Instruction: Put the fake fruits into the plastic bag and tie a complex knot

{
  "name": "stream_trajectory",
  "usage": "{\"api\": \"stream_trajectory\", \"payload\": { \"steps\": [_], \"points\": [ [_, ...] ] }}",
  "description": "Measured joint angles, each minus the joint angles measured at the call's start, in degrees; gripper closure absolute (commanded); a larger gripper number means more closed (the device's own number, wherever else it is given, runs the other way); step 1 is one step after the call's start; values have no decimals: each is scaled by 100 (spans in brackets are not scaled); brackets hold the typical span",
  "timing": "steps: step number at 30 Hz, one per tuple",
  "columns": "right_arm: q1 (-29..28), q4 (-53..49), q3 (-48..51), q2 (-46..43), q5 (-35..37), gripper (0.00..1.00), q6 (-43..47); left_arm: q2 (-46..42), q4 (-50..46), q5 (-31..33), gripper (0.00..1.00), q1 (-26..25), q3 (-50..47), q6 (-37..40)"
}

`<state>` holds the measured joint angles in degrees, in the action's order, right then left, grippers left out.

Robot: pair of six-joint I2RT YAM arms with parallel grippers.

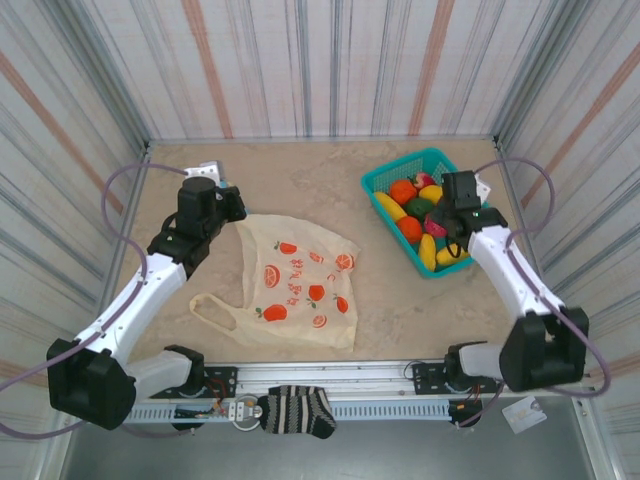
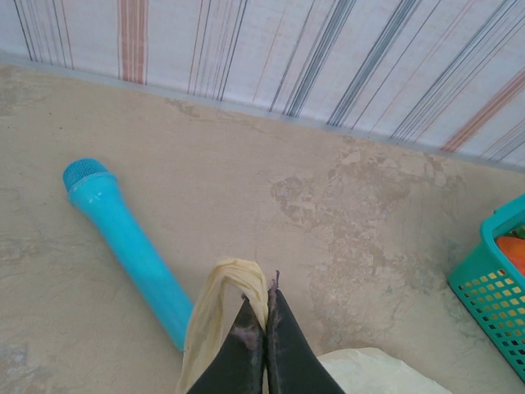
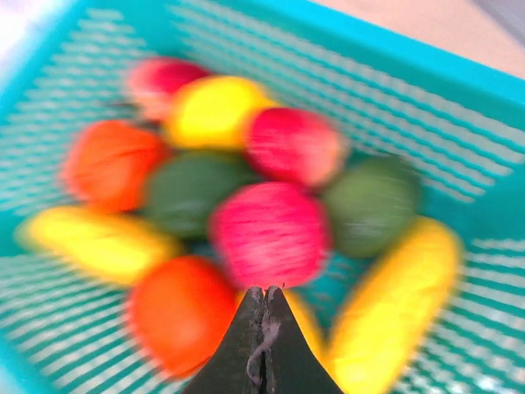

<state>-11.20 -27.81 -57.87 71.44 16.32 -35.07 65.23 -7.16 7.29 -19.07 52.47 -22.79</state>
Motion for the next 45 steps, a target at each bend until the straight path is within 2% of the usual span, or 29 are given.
{"api": "stream_trajectory", "payload": {
  "steps": [2,4,7,10,13,17,24,27,30,33,35,40,45],
  "points": [
    [-459,275,-114,-79,-339,100,341,0,4,-22,100,0,0,2],
    [-1071,393,-372,212,-787,100,649,0,13,-42,100,0,0,2],
    [-2074,503,-710,1003,-1565,100,1014,0,22,-114,100,0,-2,11],
    [-2981,485,-732,1770,-2052,100,1368,-4,59,-170,100,0,-22,31],
    [-3416,306,-824,2441,-2267,100,1567,-17,107,-247,100,0,-61,52],
    [-3206,-48,-1429,3423,-1985,100,1633,-94,164,-514,100,0,-66,70],
    [-2210,-507,-3685,5134,-1469,98,1746,-422,212,-1294,100,-214,9,291],
    [-1792,-907,-5348,5969,-1550,80,1814,-654,229,-1757,100,-321,68,291],
    [-1502,-1128,-6802,6542,-1801,50,1952,-881,334,-2201,100,-319,66,179],
    [-1458,-1071,-6826,6284,-2044,34,2107,-975,400,-2629,100,-319,81,83],
    [-1545,-713,-6076,5668,-2184,24,2186,-927,341,-2822,100,-319,151,61],
    [-1779,278,-3593,3545,-2706,16,2203,-643,90,-3025,100,-319,424,79],
    [-2087,990,-2354,2216,-3038,14,2404,-302,-57,-3176,100,-317,793,118]
  ]
}}
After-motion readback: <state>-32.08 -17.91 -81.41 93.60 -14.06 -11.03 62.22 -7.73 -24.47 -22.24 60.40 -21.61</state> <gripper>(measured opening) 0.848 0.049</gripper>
